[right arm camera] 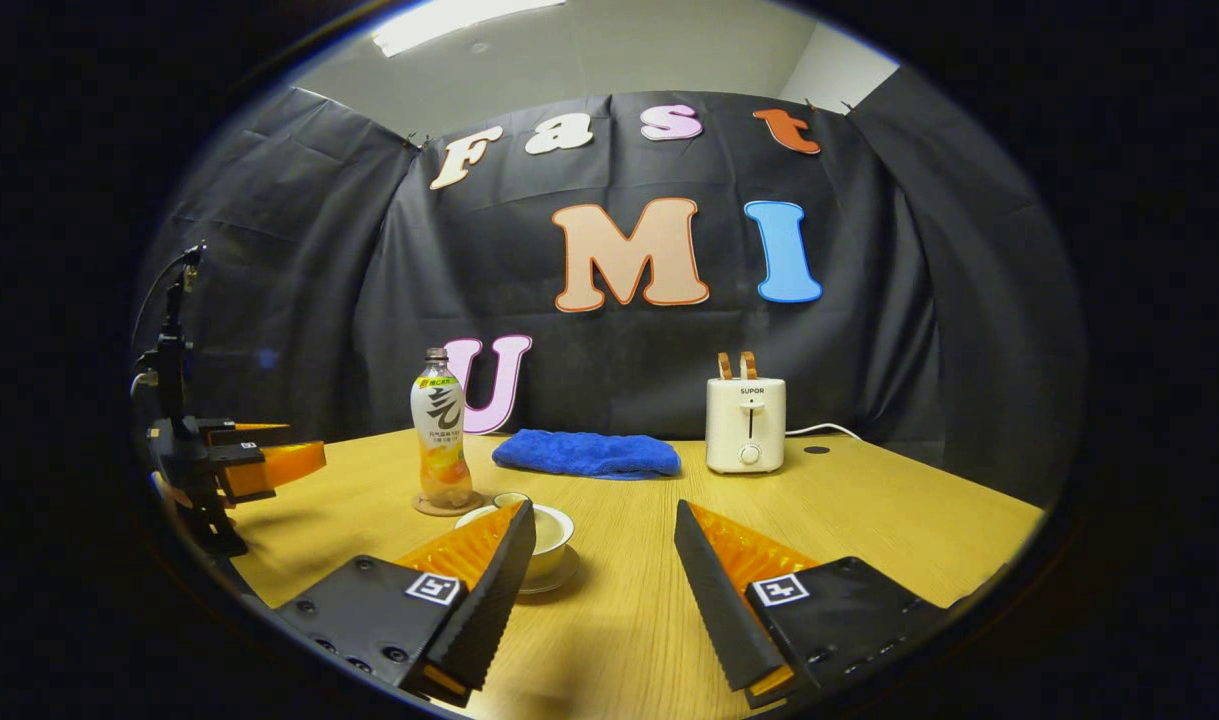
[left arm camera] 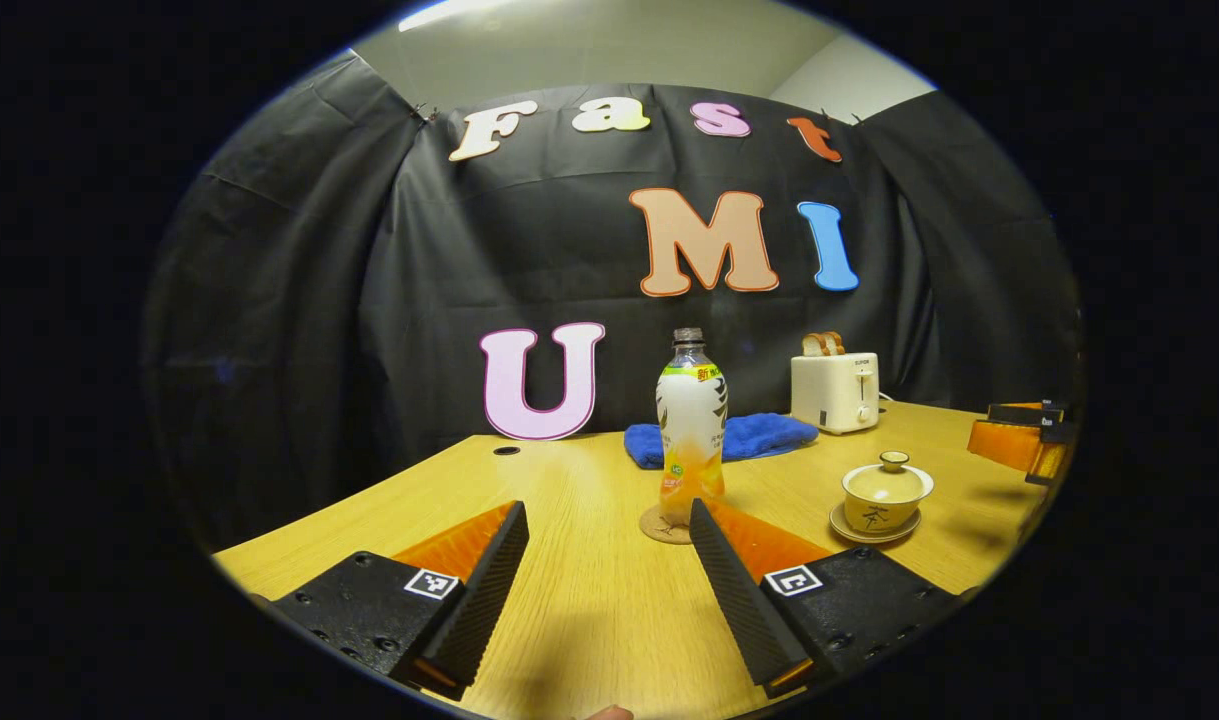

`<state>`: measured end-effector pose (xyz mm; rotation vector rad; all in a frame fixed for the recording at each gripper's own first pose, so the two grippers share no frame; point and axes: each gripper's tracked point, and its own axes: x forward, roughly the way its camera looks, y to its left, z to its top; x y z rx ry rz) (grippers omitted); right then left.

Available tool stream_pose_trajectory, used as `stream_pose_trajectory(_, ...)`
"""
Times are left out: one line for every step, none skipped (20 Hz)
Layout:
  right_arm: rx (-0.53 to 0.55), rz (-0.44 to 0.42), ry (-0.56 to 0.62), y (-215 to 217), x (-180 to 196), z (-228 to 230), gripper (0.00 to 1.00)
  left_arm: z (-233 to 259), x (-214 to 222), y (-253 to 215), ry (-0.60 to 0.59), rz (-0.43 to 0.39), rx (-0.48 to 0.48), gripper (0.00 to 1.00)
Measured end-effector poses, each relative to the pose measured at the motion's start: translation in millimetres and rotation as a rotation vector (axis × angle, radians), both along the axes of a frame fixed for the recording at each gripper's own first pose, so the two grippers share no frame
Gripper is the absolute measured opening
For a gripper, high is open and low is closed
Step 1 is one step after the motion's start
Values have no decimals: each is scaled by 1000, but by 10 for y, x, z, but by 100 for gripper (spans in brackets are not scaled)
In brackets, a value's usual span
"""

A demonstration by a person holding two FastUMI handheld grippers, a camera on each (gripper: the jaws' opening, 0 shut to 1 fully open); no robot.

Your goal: Open the teacup lid with one hand, grasp the water bottle and pour water into the teacup with the other hand; after pouring, place the water bottle on the coaster and then close the teacup lid.

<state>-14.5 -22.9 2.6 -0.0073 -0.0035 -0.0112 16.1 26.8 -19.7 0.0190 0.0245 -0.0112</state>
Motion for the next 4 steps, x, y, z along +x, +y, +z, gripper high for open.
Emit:
stream_pose_trajectory(1,-1,-2,-5,-5,1,89,6,7,-2,-3,1,-2,94)
stream_pose_trajectory(-4,-1,-3,8,-6,4,89,6,12,-1,-3,0,-2,95)
stream_pose_trajectory(-6,0,-2,7,-3,7,89,-2,10,-10,-2,0,-3,94)
stream_pose_trajectory(-1,-2,-1,0,-1,7,89,-1,8,-9,-3,-1,-4,95)
